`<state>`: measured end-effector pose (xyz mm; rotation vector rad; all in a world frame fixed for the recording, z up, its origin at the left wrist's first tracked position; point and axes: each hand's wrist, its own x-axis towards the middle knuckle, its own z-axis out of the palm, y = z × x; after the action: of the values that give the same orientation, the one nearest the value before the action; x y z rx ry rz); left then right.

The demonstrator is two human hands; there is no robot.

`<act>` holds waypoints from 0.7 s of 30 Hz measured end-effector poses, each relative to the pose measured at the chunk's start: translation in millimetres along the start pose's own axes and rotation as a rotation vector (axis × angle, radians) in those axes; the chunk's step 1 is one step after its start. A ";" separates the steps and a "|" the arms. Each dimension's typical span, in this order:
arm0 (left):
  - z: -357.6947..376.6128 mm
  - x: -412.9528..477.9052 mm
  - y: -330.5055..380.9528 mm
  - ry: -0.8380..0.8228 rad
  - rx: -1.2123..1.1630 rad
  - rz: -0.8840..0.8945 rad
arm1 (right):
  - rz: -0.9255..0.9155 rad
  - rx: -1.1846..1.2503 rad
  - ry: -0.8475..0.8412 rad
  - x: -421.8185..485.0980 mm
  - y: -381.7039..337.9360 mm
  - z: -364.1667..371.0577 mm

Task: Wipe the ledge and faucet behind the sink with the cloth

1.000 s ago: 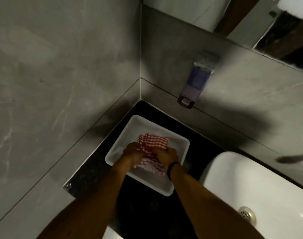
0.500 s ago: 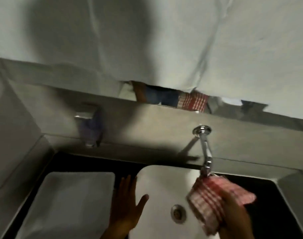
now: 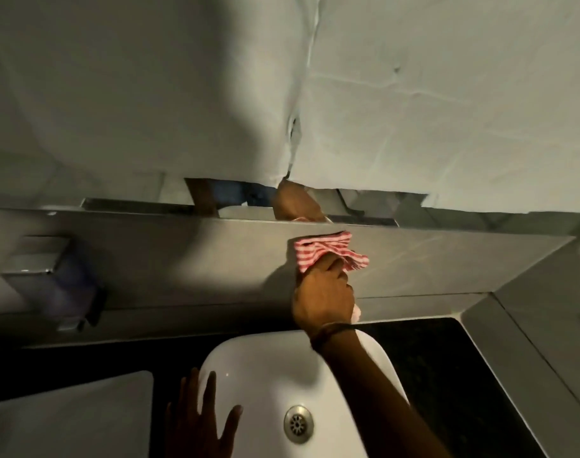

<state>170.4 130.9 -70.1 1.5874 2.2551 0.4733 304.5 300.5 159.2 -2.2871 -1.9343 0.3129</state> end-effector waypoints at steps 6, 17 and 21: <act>-5.0 2.1 -1.7 0.002 0.009 0.004 | 0.140 0.752 -0.346 41.7 20.4 -28.5; -11.8 9.3 0.3 -0.006 0.029 0.015 | 0.154 0.837 -0.407 36.7 31.4 -21.1; -13.5 11.6 3.4 -0.019 0.029 0.004 | -0.156 0.031 -0.142 4.8 32.8 -0.2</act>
<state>163.4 141.9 -57.6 1.6045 2.2545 0.4261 336.7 299.6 151.4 -2.1314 -2.1441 0.4958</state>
